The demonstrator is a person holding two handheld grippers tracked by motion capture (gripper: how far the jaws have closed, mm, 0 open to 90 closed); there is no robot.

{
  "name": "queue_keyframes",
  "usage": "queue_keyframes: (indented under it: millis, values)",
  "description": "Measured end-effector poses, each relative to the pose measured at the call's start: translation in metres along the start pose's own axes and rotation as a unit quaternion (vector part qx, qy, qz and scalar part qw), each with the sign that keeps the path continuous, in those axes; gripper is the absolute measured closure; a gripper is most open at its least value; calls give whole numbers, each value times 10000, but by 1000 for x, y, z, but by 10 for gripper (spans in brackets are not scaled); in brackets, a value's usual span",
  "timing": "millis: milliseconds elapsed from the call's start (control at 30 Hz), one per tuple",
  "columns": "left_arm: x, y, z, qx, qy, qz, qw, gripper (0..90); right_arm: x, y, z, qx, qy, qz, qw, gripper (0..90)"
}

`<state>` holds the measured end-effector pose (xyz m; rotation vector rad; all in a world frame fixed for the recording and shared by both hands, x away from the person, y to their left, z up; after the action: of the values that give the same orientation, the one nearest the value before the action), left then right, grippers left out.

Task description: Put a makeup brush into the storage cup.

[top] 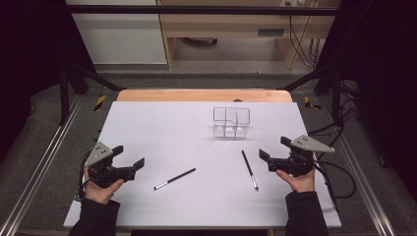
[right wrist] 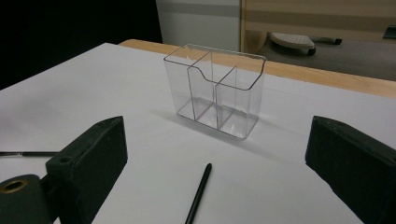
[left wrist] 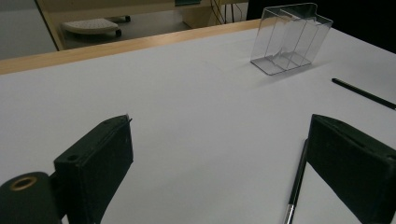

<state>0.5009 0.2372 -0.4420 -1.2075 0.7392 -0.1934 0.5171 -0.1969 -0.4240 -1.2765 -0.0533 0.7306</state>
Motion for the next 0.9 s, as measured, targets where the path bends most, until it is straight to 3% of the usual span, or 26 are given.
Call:
queue_keyframes:
  millis: [500,900]
  values:
    - [3,7,-2,25,43,131,9999,68,-3,-1,3,17,269,202,9994,67]
    - [7,9,-7,55,102,199,9997,68,15,13,14,-146,299,525,9981,79]
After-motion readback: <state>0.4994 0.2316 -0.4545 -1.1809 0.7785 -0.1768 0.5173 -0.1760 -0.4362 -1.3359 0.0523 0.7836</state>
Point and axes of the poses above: each handheld gripper's, and its own axes: x roughly forward along the jaws, y roughly out of its underside, z roughly to its left, the point moved 9 cm from there along x, roughly forward along the jaws, and after that the axes turned 14 degrees about x, right-handed, at the moved point
